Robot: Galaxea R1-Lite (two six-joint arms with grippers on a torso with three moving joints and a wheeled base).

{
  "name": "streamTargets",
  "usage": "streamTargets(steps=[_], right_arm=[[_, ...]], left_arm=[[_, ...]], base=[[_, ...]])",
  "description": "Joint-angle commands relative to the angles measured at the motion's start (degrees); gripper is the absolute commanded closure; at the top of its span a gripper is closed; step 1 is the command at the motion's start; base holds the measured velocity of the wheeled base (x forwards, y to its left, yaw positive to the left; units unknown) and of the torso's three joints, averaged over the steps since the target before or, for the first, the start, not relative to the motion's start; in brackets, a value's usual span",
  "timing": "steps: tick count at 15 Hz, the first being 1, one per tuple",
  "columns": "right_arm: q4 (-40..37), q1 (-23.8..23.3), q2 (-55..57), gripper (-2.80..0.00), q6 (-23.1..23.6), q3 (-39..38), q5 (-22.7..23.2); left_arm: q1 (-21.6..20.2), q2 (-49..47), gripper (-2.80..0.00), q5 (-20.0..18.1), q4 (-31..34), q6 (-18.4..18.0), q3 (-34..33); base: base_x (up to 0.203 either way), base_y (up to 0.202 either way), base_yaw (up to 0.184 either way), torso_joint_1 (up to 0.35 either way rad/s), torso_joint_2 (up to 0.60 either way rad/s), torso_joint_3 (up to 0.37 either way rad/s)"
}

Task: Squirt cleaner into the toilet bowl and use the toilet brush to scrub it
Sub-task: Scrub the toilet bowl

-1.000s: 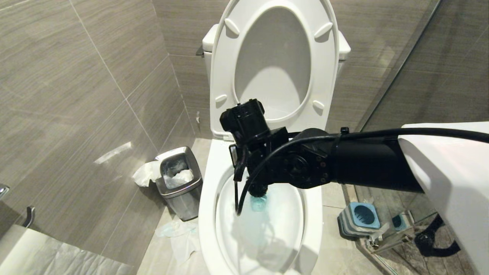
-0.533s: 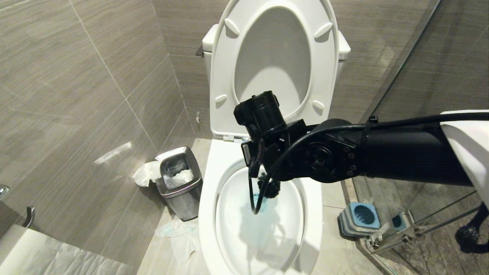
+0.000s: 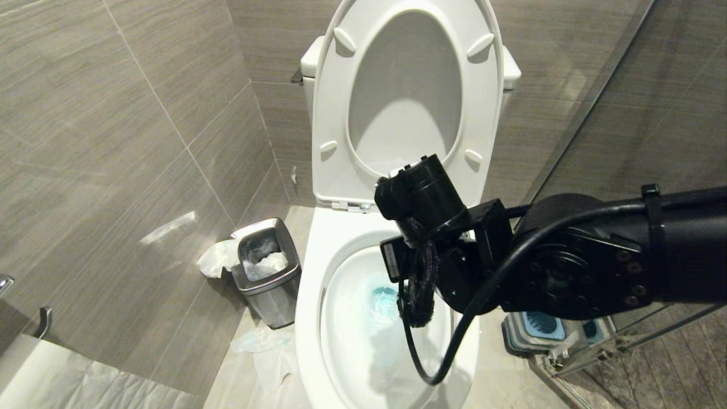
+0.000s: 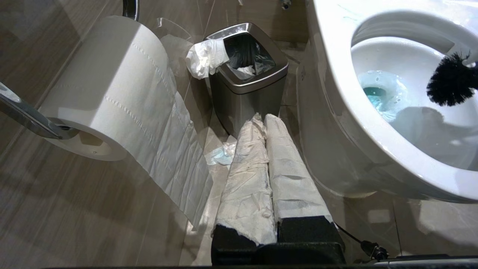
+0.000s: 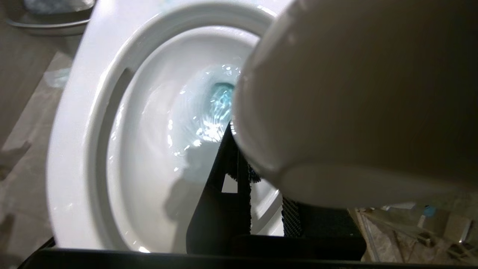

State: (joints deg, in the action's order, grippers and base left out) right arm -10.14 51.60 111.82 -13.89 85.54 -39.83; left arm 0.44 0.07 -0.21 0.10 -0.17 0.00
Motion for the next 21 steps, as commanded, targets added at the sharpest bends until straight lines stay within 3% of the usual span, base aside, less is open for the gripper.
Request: streamTargets(steps=[1,6,10,16,21], right_arm=[[-0.05,2.01,-2.87,0.00,-0.79,-2.74,-0.25],[-0.22,8.69,-3.92,0.00,-4.25,-5.98,-0.43],[0.02,11.32,-0.64,0.00,-5.21,-3.44,-0.43],[-0.21,10.58,10.06,0.00,-4.83,11.58,-0.71],[-0.34,5.42,17.61,0.00,-0.89,23.00,-1.12]], left_arm=[[0.00,-0.07,0.00,0.03,-0.01,-0.01,0.00],[0.00,-0.07,0.00,0.03,-0.01,-0.01,0.00],[0.00,-0.07,0.00,0.03,-0.01,-0.01,0.00],[0.00,-0.07,0.00,0.03,-0.01,-0.01,0.00],[0.00,-0.07,0.00,0.03,-0.01,-0.01,0.00]], base=[[0.000,0.000,0.000,0.000,0.00,0.000],[0.000,0.000,0.000,0.000,0.00,0.000],[0.000,0.000,0.000,0.000,0.00,0.000],[0.000,0.000,0.000,0.000,0.00,0.000],[0.000,0.000,0.000,0.000,0.00,0.000]])
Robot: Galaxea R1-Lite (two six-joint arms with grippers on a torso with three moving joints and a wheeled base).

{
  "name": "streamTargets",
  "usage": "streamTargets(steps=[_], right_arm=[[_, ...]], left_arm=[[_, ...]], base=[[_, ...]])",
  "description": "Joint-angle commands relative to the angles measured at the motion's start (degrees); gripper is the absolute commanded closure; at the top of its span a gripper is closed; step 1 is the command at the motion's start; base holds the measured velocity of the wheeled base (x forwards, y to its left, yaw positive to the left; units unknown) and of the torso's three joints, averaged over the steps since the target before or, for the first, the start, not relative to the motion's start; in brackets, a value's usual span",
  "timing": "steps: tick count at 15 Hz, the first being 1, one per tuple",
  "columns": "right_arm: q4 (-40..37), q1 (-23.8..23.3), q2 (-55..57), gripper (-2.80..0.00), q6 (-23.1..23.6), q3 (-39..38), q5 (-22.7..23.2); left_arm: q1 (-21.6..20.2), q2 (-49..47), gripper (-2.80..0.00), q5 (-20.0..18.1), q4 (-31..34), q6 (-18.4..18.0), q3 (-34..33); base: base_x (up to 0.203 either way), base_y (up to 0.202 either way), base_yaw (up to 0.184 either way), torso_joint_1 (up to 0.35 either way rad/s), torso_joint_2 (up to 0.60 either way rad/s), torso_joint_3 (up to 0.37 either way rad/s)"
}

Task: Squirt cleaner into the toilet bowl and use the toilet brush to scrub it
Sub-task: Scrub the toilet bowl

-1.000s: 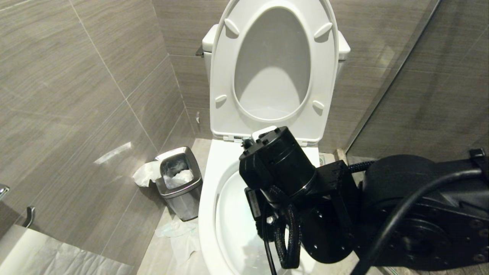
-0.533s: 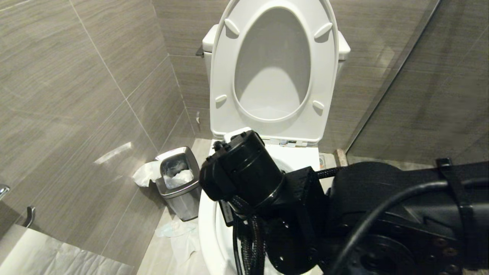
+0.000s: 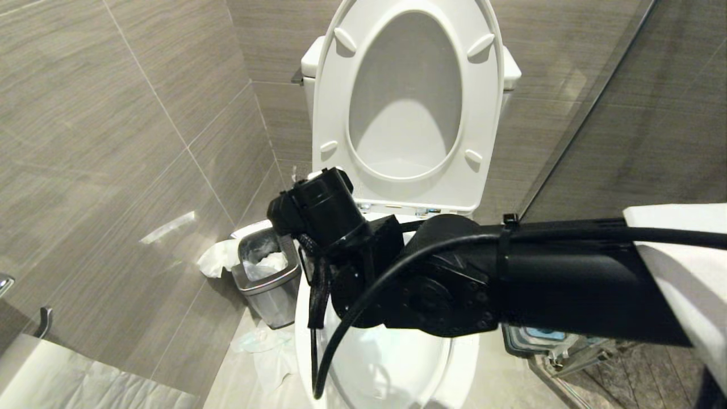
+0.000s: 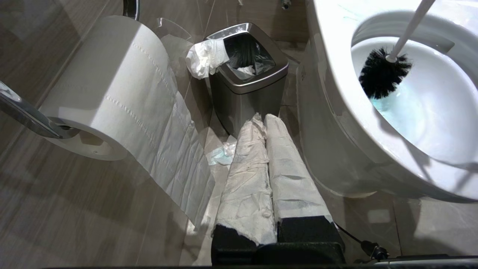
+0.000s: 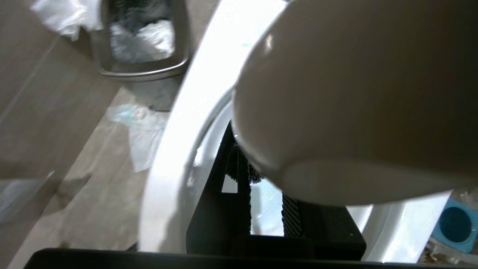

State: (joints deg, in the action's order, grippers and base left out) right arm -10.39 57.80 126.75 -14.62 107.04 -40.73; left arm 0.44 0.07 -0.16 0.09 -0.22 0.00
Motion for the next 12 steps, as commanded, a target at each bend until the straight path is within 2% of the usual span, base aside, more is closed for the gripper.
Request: streamTargets(steps=[1,7,12], right_arm=[[-0.03,-2.03,3.55,0.00,0.80,2.55,-0.23],[0.03,-9.18,4.64,0.00,2.99,6.04,-0.56],[-0.42,-11.83,-1.72,0.00,5.40,-0.71,-0.52]], left_arm=[[0.00,-0.07,0.00,-0.02,0.00,0.04,0.00],[0.00,-0.07,0.00,-0.02,0.00,0.04,0.00],[0.00,-0.07,0.00,-0.02,0.00,0.04,0.00]], base=[[0.000,0.000,0.000,0.000,0.00,0.000],[0.000,0.000,0.000,0.000,0.00,0.000],[0.000,0.000,0.000,0.000,0.00,0.000]])
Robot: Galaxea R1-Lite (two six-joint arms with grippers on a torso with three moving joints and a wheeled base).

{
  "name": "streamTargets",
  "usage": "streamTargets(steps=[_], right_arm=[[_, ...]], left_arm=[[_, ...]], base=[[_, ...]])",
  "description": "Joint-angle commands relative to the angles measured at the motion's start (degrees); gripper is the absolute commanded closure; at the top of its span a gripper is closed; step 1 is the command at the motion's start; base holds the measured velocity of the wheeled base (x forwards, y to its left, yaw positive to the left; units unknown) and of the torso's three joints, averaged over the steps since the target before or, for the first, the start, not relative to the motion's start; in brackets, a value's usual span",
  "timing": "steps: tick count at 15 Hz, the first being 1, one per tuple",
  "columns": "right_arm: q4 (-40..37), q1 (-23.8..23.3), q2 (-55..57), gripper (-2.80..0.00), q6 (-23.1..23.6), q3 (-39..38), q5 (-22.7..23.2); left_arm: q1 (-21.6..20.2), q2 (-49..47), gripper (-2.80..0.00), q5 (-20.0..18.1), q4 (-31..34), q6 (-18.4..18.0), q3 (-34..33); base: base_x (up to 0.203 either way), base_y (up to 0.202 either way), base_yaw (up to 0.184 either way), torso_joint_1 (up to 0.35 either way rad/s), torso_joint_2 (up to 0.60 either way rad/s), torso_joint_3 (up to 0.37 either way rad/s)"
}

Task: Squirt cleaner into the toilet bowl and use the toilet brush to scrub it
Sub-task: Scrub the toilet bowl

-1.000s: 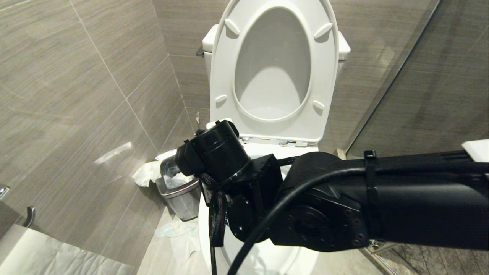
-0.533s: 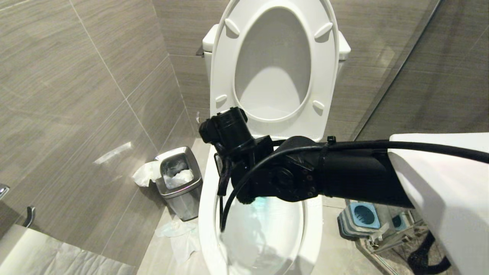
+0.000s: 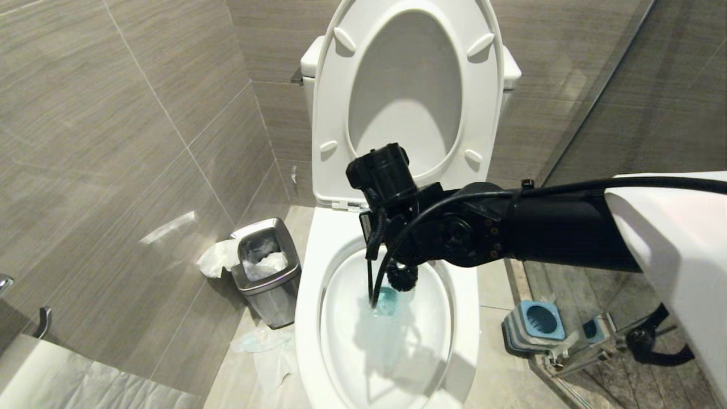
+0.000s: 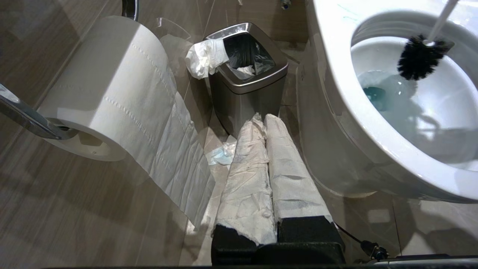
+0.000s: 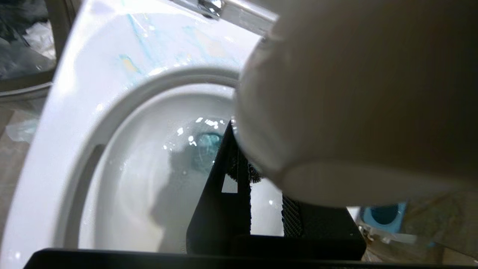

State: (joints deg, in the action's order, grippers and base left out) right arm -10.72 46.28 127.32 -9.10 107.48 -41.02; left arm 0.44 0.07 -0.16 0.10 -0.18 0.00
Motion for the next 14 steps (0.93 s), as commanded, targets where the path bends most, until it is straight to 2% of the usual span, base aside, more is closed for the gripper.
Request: streamTargets(steps=[1,4,7,12,14], right_arm=[[-0.10,-0.41,-4.23,0.00,0.16,-3.53,-0.11],[0.36,0.18,-9.87,0.00,0.02,-13.62,0.17],[0.59,3.01,-13.96,0.00,-3.80,-21.42,0.10],[0.59,11.40,-15.67,0.00,-9.83,-24.78,-0.46],[0.37,14.41,-15.56,0.00,-12.87,-25.49,-2.34]], left_arm=[[0.00,-0.07,0.00,-0.02,-0.01,0.01,0.00],[0.00,-0.07,0.00,-0.02,-0.01,0.01,0.00],[0.00,-0.07,0.00,-0.02,-0.01,0.01,0.00],[0.00,-0.07,0.00,-0.02,-0.01,0.01,0.00],[0.00,-0.07,0.00,-0.02,-0.01,0.01,0.00]], base=[[0.000,0.000,0.000,0.000,0.00,0.000],[0.000,0.000,0.000,0.000,0.00,0.000],[0.000,0.000,0.000,0.000,0.00,0.000],[0.000,0.000,0.000,0.000,0.00,0.000],[0.000,0.000,0.000,0.000,0.00,0.000]])
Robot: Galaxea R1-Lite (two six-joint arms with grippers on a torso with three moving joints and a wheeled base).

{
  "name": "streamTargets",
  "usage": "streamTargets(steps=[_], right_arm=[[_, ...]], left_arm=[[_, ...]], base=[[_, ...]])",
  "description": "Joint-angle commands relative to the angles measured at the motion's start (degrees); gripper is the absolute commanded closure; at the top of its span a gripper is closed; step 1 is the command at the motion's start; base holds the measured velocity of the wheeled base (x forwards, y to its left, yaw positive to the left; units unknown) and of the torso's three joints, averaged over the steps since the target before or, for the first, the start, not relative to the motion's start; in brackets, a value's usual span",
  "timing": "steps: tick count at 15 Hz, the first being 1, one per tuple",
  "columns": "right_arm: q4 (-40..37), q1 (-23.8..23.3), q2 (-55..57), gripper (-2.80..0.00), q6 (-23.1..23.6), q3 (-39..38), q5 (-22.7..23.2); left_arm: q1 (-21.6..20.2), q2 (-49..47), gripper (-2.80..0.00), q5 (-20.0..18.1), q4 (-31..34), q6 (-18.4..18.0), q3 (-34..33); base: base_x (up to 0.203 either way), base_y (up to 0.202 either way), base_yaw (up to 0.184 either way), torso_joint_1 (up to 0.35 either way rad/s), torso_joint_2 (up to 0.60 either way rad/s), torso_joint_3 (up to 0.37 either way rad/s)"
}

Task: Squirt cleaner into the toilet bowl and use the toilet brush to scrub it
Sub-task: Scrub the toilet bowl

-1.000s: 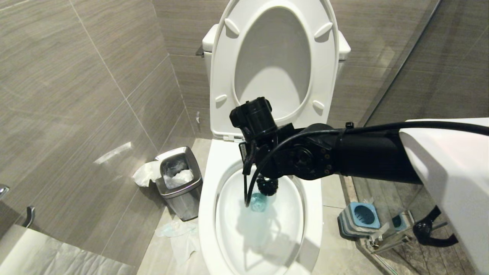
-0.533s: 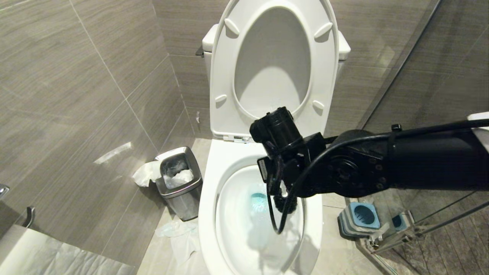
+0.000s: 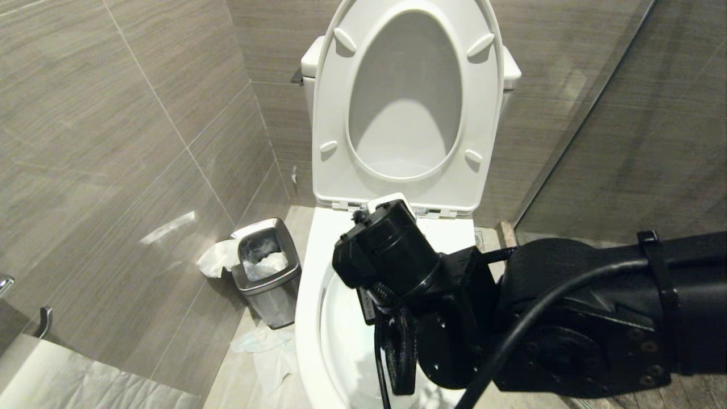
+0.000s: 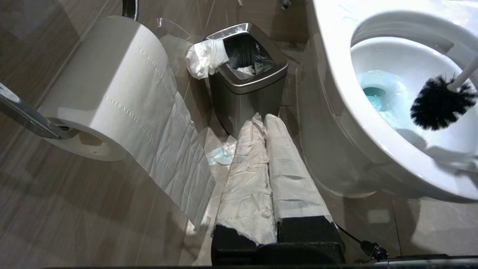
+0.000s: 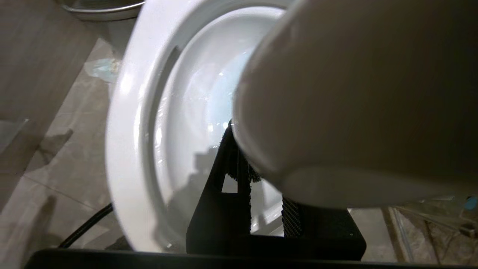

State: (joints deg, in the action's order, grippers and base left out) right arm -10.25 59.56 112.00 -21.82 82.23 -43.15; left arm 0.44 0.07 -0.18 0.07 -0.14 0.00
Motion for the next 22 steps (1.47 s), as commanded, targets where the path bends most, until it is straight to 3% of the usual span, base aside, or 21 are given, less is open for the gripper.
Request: streamTargets(steps=[1,4,7,14,22], right_arm=[[-0.12,2.17,-0.15,0.00,-0.80,-0.63,-0.47],[0.13,2.31,2.30,0.00,-0.86,2.02,-0.58],[0.08,1.50,7.89,0.00,-0.73,9.73,-2.29],[-0.30,-6.48,12.39,0.00,5.12,22.18,-4.08],[0.30,-8.25,19.84,0.00,4.56,23.40,-3.19]], left_arm=[[0.00,-0.07,0.00,0.01,0.01,-0.03,0.00],[0.00,-0.07,0.00,0.01,0.01,-0.03,0.00],[0.00,-0.07,0.00,0.01,0.01,-0.03,0.00],[0.00,-0.07,0.00,0.01,0.01,-0.03,0.00],[0.00,-0.07,0.00,0.01,0.01,-0.03,0.00]], base=[[0.000,0.000,0.000,0.000,0.00,0.000],[0.000,0.000,0.000,0.000,0.00,0.000],[0.000,0.000,0.000,0.000,0.00,0.000],[0.000,0.000,0.000,0.000,0.00,0.000],[0.000,0.000,0.000,0.000,0.00,0.000]])
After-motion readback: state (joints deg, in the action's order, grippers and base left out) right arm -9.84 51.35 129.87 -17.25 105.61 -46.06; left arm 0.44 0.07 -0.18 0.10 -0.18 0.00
